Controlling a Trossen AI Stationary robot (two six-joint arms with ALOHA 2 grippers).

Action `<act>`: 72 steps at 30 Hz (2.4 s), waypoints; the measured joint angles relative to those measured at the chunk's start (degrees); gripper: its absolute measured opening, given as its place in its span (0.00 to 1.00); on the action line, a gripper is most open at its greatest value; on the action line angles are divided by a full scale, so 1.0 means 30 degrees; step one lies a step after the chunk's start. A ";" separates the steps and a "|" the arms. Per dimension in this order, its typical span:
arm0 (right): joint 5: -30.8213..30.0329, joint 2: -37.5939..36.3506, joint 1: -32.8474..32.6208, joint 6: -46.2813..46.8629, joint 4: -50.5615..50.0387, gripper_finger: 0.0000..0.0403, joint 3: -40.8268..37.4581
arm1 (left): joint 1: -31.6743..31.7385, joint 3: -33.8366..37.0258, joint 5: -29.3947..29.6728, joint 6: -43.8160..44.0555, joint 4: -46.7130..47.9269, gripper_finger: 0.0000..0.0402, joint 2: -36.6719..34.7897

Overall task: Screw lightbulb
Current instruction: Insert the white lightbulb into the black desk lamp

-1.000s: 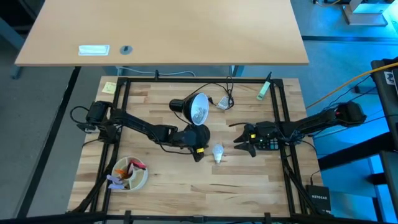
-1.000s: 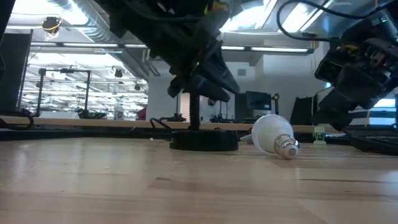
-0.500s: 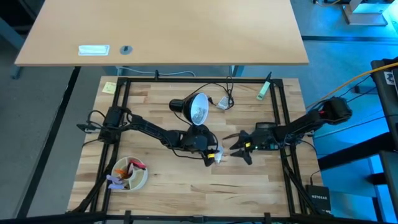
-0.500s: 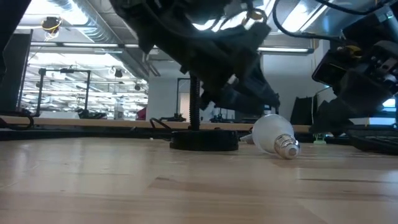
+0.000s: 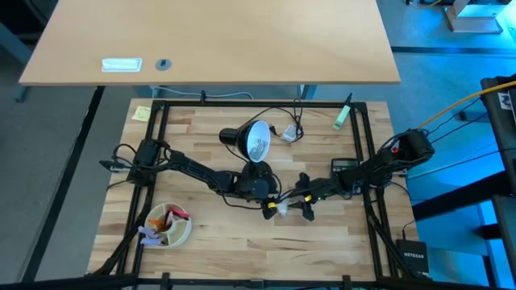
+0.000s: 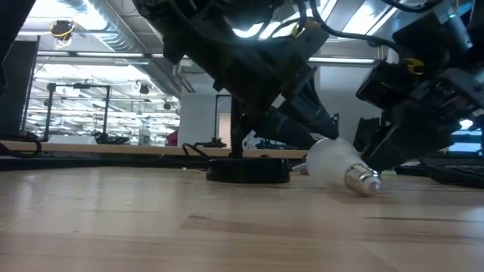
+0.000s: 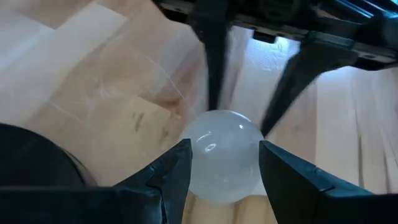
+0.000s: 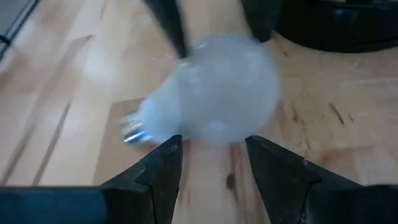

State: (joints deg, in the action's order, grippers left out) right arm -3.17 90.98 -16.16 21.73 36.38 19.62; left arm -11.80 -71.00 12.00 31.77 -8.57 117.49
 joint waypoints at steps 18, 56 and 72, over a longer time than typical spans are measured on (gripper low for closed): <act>0.1237 0.0212 0.0028 -0.2492 -0.0957 0.47 0.0961 | -0.0494 0.0013 -0.0535 0.0126 0.0668 0.44 -0.0262; -0.0234 -0.0308 0.0015 0.2672 -0.2100 0.47 0.0961 | 0.0105 0.0188 -0.1701 -0.9284 0.2269 0.75 -0.0973; 0.0049 0.1938 0.0022 0.1166 -0.0751 0.47 0.2489 | -0.0987 0.0174 -0.1715 -0.8819 0.1863 0.75 -0.0126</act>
State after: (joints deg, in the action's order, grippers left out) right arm -3.02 96.79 -16.10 25.22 34.12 27.08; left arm -14.76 -70.48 6.85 5.32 -2.98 117.11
